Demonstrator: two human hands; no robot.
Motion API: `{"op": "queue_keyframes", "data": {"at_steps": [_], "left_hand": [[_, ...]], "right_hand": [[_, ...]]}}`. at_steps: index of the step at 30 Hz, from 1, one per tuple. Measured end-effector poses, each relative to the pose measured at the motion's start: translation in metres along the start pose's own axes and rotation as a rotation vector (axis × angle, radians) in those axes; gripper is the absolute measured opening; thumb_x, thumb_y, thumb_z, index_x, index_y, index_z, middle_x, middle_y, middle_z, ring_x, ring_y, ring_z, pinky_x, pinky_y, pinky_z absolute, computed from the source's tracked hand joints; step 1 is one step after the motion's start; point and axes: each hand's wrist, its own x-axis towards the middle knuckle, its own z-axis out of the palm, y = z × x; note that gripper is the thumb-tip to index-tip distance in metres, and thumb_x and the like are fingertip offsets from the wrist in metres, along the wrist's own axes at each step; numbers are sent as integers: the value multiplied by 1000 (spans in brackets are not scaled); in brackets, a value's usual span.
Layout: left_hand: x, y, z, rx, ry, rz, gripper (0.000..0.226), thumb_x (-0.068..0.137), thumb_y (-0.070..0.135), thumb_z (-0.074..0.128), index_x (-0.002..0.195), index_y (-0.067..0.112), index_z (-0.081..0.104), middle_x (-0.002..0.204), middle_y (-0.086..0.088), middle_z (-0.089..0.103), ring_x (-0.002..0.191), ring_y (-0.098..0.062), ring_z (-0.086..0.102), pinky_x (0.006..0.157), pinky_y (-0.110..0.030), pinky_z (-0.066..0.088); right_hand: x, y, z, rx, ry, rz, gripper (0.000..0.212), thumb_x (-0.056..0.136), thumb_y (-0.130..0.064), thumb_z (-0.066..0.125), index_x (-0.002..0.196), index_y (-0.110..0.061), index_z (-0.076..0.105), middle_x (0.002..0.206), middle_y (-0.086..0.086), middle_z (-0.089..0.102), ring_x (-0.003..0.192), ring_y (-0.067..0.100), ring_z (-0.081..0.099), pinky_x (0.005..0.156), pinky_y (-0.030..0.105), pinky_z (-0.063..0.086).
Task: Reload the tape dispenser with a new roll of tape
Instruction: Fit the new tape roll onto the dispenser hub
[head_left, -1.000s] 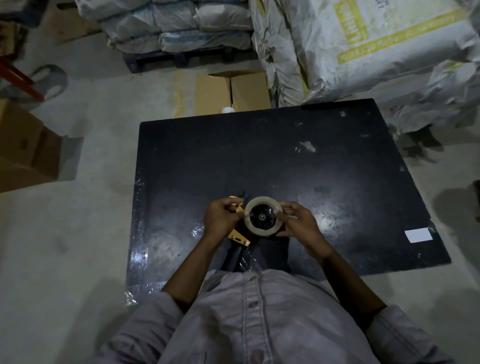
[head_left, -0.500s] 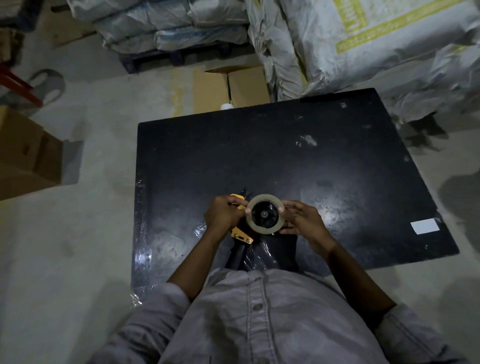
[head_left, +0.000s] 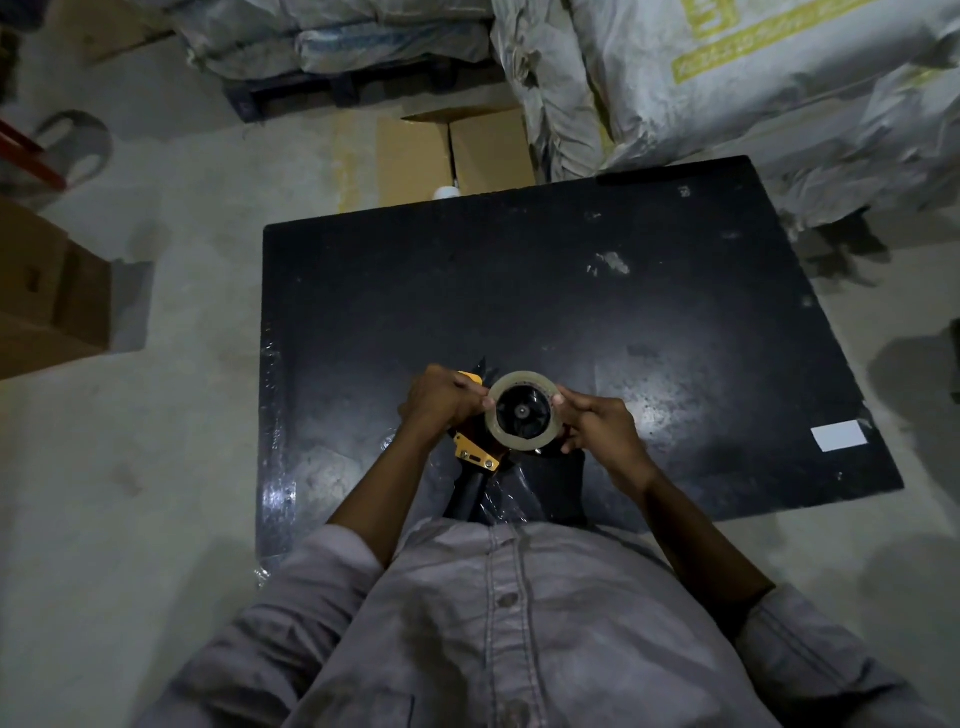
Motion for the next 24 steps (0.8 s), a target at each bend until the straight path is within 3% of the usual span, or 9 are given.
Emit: {"op": "queue_keyframes", "data": {"at_steps": [5, 12, 14, 16, 18, 21, 24], "left_hand": [[11, -4, 3, -8, -24, -4, 29, 44, 54, 91, 71, 49, 84, 87, 15, 84, 107, -22, 78, 103, -56, 62], [1, -5, 5, 42, -11, 20, 22, 60, 53, 95, 78, 48, 83, 94, 14, 83, 103, -23, 80, 98, -60, 63], [-15, 7, 3, 95, 11, 46, 18, 77, 40, 98, 77, 37, 81, 90, 12, 81, 94, -23, 80, 95, -58, 65], [-26, 14, 2, 143, 30, 64, 19, 88, 32, 94, 83, 32, 76, 78, 9, 78, 78, -25, 81, 85, -55, 69], [-30, 19, 3, 154, 16, 66, 17, 95, 27, 89, 90, 29, 73, 73, 3, 78, 65, -24, 82, 71, -53, 71], [-34, 22, 4, 134, -36, 68, 14, 102, 19, 80, 98, 24, 68, 83, -7, 79, 63, -26, 82, 59, -54, 70], [-37, 14, 9, 34, -90, 128, 12, 107, 15, 70, 106, 20, 58, 94, -16, 79, 65, -34, 82, 46, -44, 63]], "right_hand": [[1, 3, -1, -26, 20, 1, 37, 105, -34, 76, 140, -21, 76, 97, 17, 85, 70, 22, 69, 69, 38, 61], [2, 2, 3, -10, 51, 13, 36, 104, -36, 78, 138, -23, 79, 96, 13, 85, 72, 24, 71, 79, 45, 68], [0, 1, 4, -102, 61, -27, 35, 107, -39, 73, 139, -26, 78, 92, 3, 86, 66, 20, 73, 76, 39, 68], [-5, -3, 7, -260, 82, -95, 33, 111, -39, 66, 139, -28, 77, 82, -9, 83, 59, 14, 73, 66, 21, 61], [-10, -7, 12, -419, 101, -201, 34, 116, -37, 56, 140, -27, 77, 81, -13, 76, 68, 18, 76, 66, 16, 55], [-7, -4, 22, -601, 114, -314, 40, 121, -37, 41, 139, -23, 74, 109, 3, 76, 103, 29, 74, 82, 30, 46], [4, -7, 34, -629, 110, -292, 52, 120, -49, 33, 135, -18, 73, 125, 10, 76, 116, 30, 70, 86, 32, 41]]}}
